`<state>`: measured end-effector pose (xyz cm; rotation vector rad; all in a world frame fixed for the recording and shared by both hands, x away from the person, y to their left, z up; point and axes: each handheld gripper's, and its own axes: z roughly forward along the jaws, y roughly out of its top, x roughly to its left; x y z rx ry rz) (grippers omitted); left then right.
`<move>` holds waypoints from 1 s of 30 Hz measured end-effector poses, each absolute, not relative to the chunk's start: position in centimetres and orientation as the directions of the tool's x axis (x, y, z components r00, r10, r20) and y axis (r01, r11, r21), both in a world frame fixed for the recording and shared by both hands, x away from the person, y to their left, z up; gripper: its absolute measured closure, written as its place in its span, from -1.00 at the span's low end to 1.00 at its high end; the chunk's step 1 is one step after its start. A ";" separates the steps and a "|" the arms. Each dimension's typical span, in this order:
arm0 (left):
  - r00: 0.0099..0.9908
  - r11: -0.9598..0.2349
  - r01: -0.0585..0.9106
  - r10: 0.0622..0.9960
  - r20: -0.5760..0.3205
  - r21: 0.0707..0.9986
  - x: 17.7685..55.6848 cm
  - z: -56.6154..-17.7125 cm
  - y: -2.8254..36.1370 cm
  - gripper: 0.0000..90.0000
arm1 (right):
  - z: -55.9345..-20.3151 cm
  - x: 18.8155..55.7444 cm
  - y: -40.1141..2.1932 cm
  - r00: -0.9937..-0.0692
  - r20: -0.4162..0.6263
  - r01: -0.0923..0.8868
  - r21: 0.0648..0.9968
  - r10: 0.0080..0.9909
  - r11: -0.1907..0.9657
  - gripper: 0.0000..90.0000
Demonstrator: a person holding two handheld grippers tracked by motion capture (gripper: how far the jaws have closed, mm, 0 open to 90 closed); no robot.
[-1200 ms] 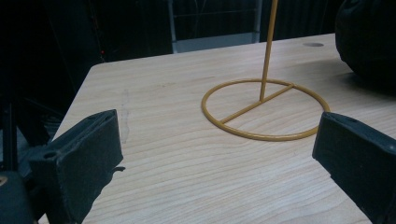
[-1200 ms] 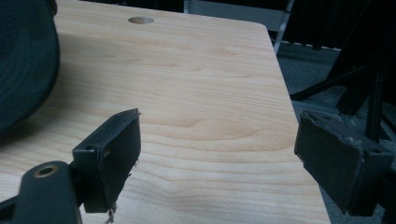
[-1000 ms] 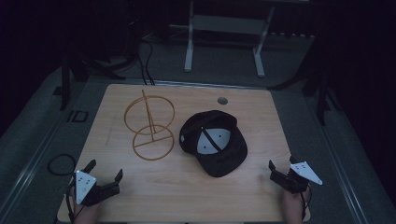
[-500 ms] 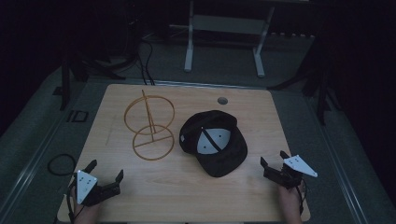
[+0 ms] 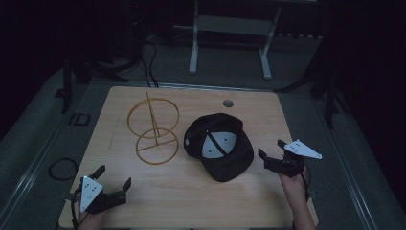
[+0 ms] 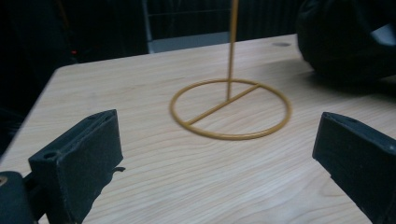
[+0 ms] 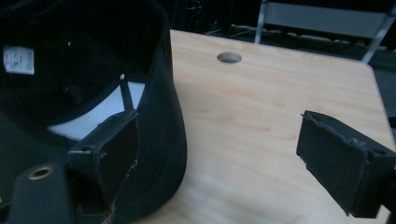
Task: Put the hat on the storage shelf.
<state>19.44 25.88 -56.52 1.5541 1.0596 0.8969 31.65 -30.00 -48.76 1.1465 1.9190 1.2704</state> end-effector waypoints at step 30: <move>0.410 -0.103 0.277 0.912 -0.021 0.955 18.5 -55.2 24.7 -0.96 | -45.4 40.4 -22.2 -0.658 -0.128 0.296 0.862 0.742 0.412 -0.29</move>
